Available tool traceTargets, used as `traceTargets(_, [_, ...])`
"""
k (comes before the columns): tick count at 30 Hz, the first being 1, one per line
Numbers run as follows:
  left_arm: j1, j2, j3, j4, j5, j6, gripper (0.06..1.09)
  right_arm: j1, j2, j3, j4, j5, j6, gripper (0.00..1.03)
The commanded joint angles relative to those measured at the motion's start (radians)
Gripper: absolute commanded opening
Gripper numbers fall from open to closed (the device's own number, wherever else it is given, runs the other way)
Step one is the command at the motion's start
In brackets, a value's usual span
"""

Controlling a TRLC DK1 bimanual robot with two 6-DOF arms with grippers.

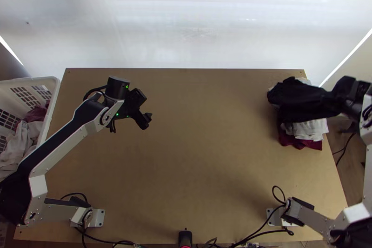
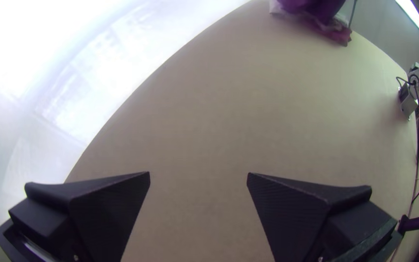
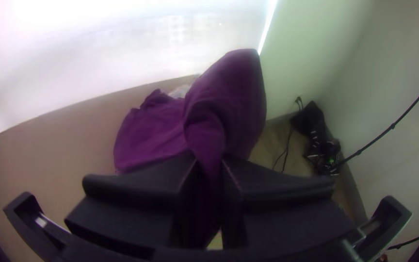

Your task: Fold the t-shirt

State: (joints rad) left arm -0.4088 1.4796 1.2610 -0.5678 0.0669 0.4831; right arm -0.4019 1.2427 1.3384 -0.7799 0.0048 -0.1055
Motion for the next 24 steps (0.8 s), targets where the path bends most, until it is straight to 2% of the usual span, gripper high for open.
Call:
traceTargets(1, [-0.027, 0.004, -0.012, 0.002, -0.004, 0.009, 1.03, -0.011, -0.255, -0.363, -0.019, -0.016, -0.068, 0.03])
traceTargets(6, [-0.028, 0.008, -0.017, 0.003, -0.004, 0.014, 1.03, -0.086, -0.333, -0.622, 0.096, -0.014, -0.171, 0.03])
traceTargets(10, [-0.041, 0.007, -0.031, 0.005, -0.012, 0.014, 1.03, -0.173, -0.348, -0.706, 0.133, -0.016, -0.246, 0.03])
traceTargets(16, [-0.058, 0.005, -0.055, 0.029, -0.022, 0.011, 1.03, -0.221, -0.361, -0.828, 0.199, -0.016, -0.319, 0.05])
traceTargets(18, [-0.059, 0.005, -0.058, 0.031, -0.026, 0.009, 1.03, -0.221, -0.361, -0.84, 0.218, -0.019, -0.319, 0.22])
traceTargets(20, [-0.059, 0.004, -0.058, 0.032, -0.026, 0.006, 1.03, -0.219, -0.353, -0.851, 0.235, -0.02, -0.332, 0.47])
traceTargets(21, [-0.059, 0.001, -0.06, 0.032, -0.027, 0.006, 1.03, -0.216, -0.347, -0.852, 0.235, -0.022, -0.339, 0.69])
traceTargets(22, [-0.059, -0.002, -0.061, 0.032, -0.027, 0.006, 1.03, -0.212, -0.339, -0.854, 0.235, -0.022, -0.342, 0.83])
traceTargets(24, [-0.059, -0.007, -0.068, 0.032, -0.03, 0.006, 1.03, -0.198, -0.318, -0.861, 0.235, -0.022, -0.358, 0.99])
